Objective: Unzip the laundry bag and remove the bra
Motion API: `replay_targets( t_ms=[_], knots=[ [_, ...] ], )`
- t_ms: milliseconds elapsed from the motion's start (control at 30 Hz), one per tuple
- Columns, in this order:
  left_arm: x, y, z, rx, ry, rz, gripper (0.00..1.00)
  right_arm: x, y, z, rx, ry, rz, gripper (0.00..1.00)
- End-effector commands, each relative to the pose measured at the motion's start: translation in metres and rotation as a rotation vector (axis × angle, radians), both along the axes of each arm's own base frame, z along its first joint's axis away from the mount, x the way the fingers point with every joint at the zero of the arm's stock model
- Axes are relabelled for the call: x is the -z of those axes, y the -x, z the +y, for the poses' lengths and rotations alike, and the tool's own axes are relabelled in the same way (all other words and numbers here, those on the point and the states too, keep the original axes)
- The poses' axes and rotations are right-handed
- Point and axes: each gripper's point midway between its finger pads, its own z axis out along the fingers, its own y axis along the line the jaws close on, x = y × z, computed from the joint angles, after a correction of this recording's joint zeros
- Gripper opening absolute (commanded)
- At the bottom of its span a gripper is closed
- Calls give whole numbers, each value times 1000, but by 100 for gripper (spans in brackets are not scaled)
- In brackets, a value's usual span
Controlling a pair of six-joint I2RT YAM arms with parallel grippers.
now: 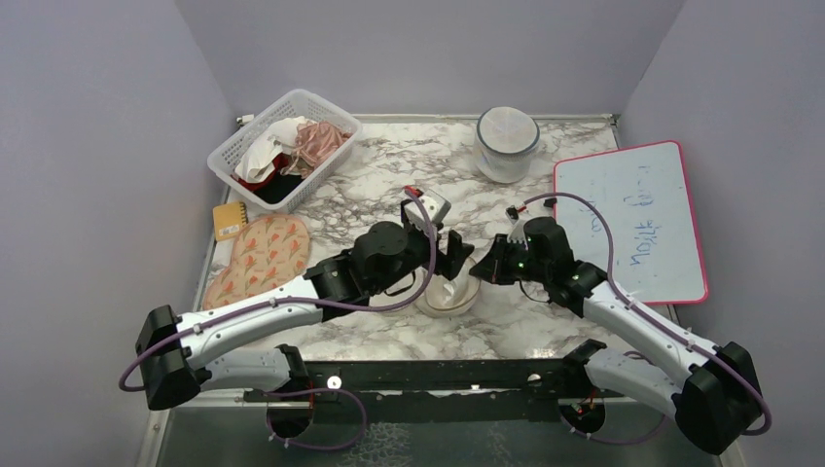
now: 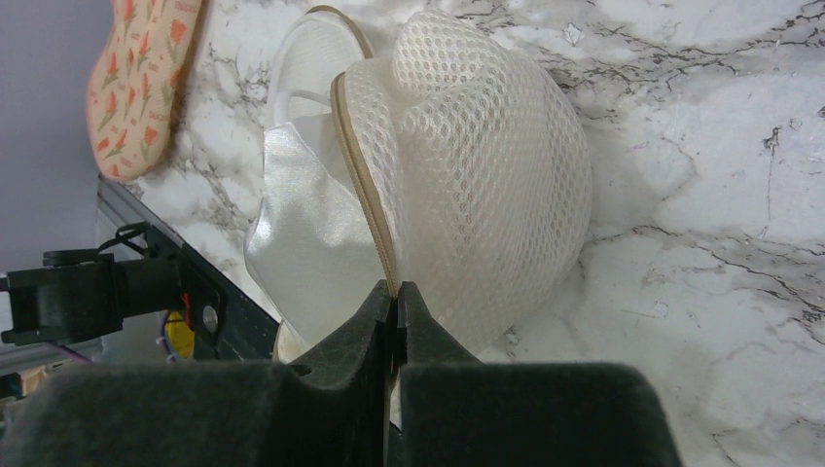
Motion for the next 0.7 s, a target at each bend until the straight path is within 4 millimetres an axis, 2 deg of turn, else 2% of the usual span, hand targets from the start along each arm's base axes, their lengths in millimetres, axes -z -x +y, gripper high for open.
replay_targets(
  t_ms=[0,33,100,233,333,467,567,667],
  knots=[
    [81,7,12,-93,-140,274,82,-13,0,3,-26,-18,-46,1],
    [91,7,12,-107,-142,300,87,-14,0,3,-28,-18,-47,1],
    [105,7,9,-113,-160,337,87,-14,0,4,-29,-20,-46,1],
    [133,4,-3,-111,-224,375,76,-17,0,5,-35,-27,-51,1],
    [143,1,-14,-97,-237,379,66,-18,1,4,-37,-26,-54,1],
    [161,-3,-21,-99,-269,395,61,-19,2,3,-33,-27,-59,1],
    [170,-3,-21,-104,-291,401,48,-18,2,3,-32,-26,-61,1],
    [165,-3,-23,-82,-290,381,24,-15,2,3,-33,-24,-54,1]
  ],
)
